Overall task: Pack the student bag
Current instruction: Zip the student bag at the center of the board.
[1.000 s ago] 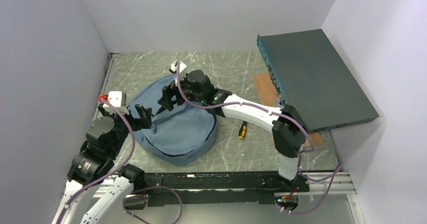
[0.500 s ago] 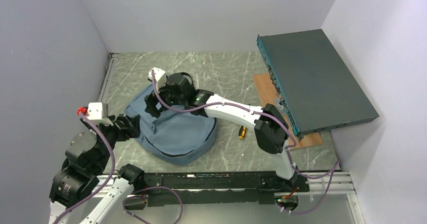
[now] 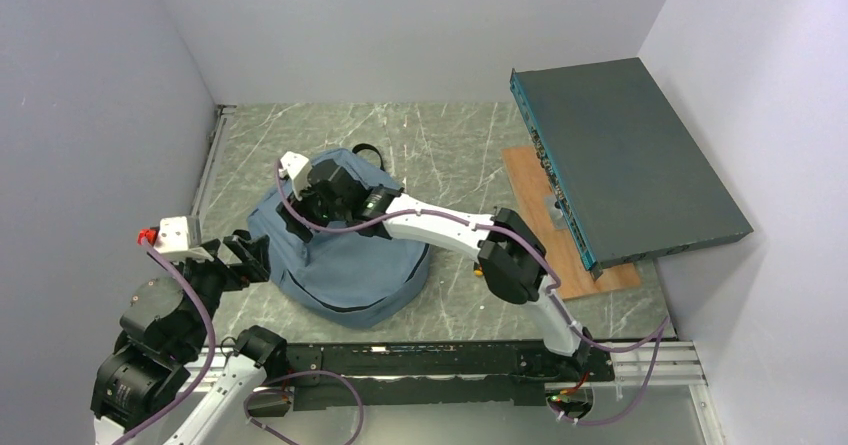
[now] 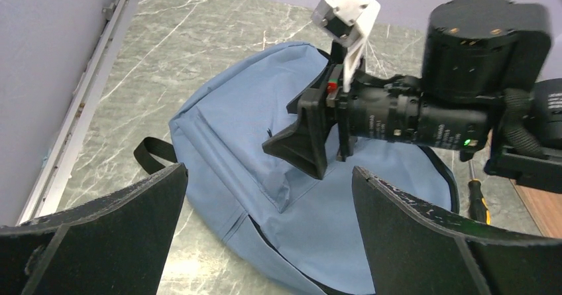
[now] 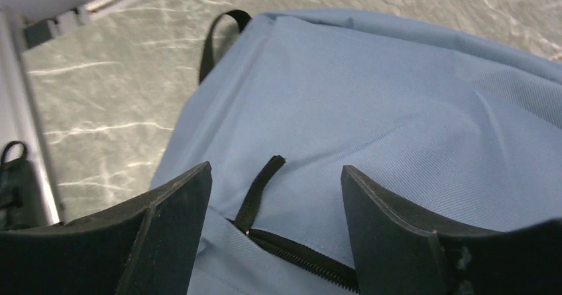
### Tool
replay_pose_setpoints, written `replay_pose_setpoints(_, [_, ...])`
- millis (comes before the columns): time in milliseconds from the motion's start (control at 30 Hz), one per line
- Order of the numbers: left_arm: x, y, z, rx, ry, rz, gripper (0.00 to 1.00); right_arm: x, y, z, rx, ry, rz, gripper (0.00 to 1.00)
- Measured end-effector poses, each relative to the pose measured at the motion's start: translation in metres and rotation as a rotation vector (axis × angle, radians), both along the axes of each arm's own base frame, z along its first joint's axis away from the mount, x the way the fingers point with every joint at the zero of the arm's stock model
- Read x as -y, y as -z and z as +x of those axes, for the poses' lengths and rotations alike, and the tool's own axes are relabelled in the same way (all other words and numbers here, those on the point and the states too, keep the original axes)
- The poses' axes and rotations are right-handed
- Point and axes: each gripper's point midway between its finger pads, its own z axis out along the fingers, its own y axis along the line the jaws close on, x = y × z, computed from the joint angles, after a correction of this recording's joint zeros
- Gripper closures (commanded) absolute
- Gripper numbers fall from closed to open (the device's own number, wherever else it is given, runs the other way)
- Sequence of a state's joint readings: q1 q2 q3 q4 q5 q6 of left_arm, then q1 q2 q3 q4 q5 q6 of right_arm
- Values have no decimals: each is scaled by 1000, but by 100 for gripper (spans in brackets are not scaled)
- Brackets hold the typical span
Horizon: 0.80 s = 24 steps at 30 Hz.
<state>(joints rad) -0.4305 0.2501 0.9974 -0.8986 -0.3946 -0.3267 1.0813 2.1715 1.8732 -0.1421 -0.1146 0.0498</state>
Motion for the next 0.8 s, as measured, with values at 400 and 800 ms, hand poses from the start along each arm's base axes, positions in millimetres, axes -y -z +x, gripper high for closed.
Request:
replay_pose_setpoints(400, [-1, 0, -2, 1, -10, -31, 0, 0, 30, 2, 157, 184, -165, 50])
replay_pose_setpoints(800, [4, 17, 3, -48, -28, -92, 1, 2, 31, 4, 263, 231, -221, 100])
